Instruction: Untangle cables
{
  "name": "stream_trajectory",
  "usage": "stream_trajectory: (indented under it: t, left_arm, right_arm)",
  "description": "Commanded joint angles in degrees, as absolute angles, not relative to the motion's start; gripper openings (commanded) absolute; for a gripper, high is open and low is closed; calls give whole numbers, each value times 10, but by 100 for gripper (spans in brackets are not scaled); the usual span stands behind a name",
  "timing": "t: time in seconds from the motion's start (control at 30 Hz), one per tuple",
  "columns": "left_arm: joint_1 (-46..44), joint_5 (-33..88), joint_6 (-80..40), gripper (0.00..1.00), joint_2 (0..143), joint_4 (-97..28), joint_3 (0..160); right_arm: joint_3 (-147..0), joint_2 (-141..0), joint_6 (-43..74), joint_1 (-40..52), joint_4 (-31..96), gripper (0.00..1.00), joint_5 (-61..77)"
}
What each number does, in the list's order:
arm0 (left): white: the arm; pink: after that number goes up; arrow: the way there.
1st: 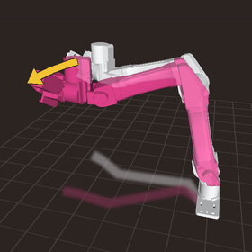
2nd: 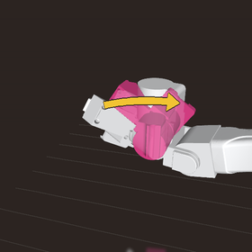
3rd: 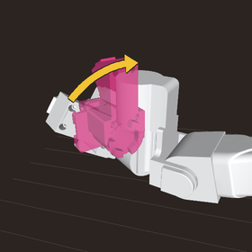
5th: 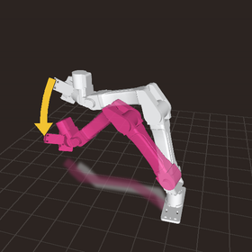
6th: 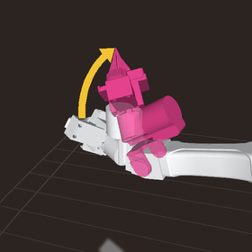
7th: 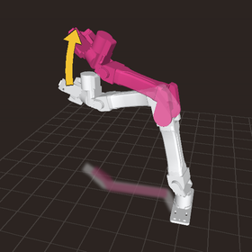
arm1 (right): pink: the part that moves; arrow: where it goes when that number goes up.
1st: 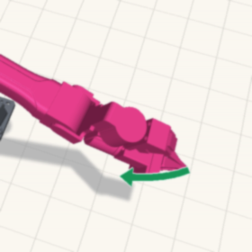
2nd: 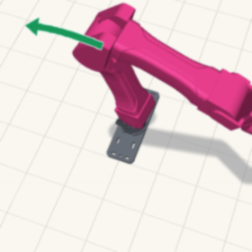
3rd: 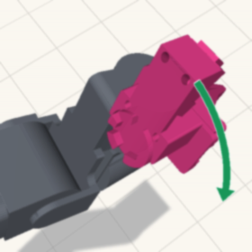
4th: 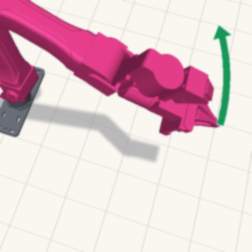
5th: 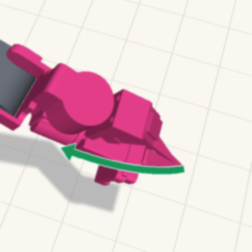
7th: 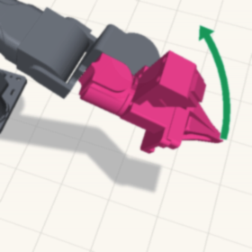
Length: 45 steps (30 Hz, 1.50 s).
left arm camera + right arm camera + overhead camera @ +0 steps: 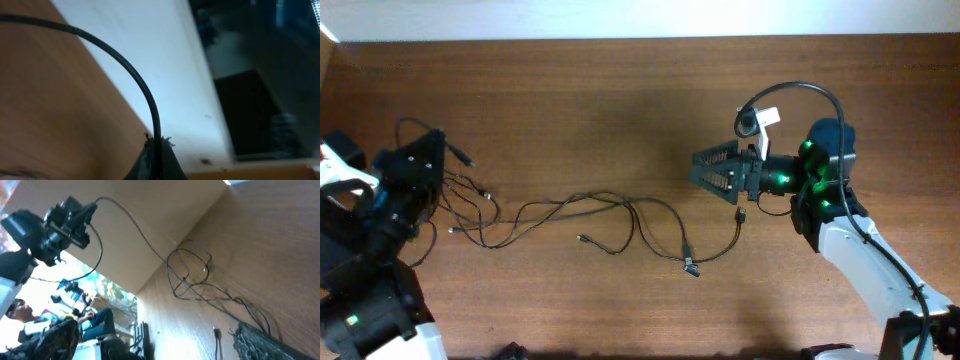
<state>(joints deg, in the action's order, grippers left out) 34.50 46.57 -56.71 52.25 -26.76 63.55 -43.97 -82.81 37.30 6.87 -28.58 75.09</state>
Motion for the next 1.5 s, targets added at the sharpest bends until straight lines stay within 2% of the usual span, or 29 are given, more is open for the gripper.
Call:
stream_trajectory:
  t: [0.0, 0.03, 0.17, 0.43, 0.63, 0.77, 0.87, 1.03, 1.13, 1.2, 1.3, 1.4, 1.47]
  left_arm:
    - [342, 599, -680, 0, 521, -195, 645]
    - [332, 613, -684, 0, 521, -162, 645]
    - [284, 612, -683, 0, 522, -157, 644]
    - [134, 555, -685, 0, 527, -145, 644]
    - [18, 543, -554, 0, 572, -120, 644]
    - [-50, 542, -541, 0, 628, -102, 644]
    - [-89, 576, -541, 0, 665, -30, 644]
    - [-135, 686, -578, 0, 693, 171, 644]
    - [-143, 736, -503, 0, 693, 223, 644]
    - [-143, 760, -400, 0, 695, 206, 644]
    - [-143, 748, -283, 0, 700, 94, 644]
    - [-143, 682, -168, 0, 715, -85, 644]
    - [-143, 616, -149, 0, 725, -153, 644]
  right_arm:
    - [-442, -830, 371, 72, -314, 99, 774]
    - [-442, -830, 376, 72, -333, 99, 774]
    - [-442, -830, 384, 72, -385, 99, 774]
    - [-442, -830, 384, 72, -403, 99, 750]
    - [-442, -830, 396, 72, -456, 99, 750]
    - [-442, -830, 396, 72, -459, 99, 749]
    - [-442, -830, 393, 72, -459, 99, 742]
    - [-442, -830, 392, 72, -459, 99, 687]
    - [-442, -830, 392, 72, -459, 99, 683]
    - [-442, -830, 392, 72, -459, 99, 683]
    - [-442, -830, 392, 72, -459, 99, 683]
    - [-442, -830, 393, 72, -459, 99, 683]
    - [-442, -830, 401, 72, -459, 99, 683]
